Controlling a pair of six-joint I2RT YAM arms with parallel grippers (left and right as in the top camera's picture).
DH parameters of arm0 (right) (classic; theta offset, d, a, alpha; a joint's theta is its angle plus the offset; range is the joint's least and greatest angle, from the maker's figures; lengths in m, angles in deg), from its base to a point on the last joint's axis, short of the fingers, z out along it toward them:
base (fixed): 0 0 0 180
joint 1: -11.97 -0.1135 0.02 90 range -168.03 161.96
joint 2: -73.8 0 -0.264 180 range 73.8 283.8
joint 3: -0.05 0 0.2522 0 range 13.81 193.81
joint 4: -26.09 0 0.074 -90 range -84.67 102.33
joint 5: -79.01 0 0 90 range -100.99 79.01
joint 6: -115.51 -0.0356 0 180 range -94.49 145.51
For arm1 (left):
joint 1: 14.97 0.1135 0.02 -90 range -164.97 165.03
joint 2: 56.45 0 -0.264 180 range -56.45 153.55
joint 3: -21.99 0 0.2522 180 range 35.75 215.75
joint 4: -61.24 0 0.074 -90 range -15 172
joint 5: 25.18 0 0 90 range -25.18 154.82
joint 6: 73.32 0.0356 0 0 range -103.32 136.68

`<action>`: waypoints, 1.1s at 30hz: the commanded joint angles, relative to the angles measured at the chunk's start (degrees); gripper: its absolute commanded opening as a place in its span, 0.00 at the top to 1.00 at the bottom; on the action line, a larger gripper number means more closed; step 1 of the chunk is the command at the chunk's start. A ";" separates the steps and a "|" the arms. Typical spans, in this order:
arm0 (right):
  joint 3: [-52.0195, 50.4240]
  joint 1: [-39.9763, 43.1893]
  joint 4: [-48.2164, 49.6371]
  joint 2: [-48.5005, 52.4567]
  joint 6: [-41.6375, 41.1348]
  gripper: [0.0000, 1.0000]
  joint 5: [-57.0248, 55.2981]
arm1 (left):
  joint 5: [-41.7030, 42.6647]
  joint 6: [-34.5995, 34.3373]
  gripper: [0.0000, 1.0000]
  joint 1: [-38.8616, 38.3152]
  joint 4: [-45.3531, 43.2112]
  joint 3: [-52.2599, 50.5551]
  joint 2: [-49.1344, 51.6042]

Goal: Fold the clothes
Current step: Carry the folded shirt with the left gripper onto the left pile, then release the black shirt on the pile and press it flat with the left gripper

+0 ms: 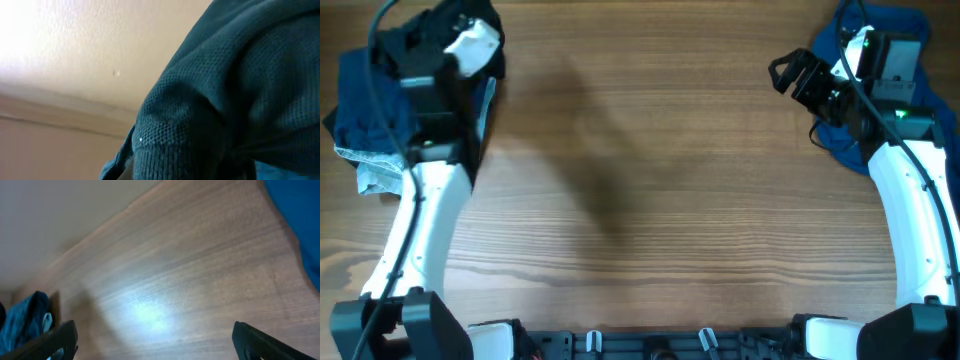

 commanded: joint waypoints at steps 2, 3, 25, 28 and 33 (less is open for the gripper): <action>0.85 -0.02 -2.14 0.11 0.74 0.00 0.76 | 18.67 8.79 0.96 9.64 -3.96 0.59 -0.22; 0.85 -0.02 -2.51 0.11 0.70 0.00 0.81 | 18.84 9.01 0.96 10.95 -5.07 0.59 0.50; 0.85 -0.02 -2.67 0.11 0.13 0.00 -0.20 | 20.13 -5.51 0.39 24.28 8.35 1.33 16.22; 0.85 -0.02 -2.64 0.13 0.13 0.00 -0.20 | 19.58 -15.87 0.36 24.61 11.15 1.33 12.87; 0.85 -0.02 -3.19 0.13 0.13 0.00 -0.15 | 19.12 -31.89 0.00 23.82 18.27 1.33 3.58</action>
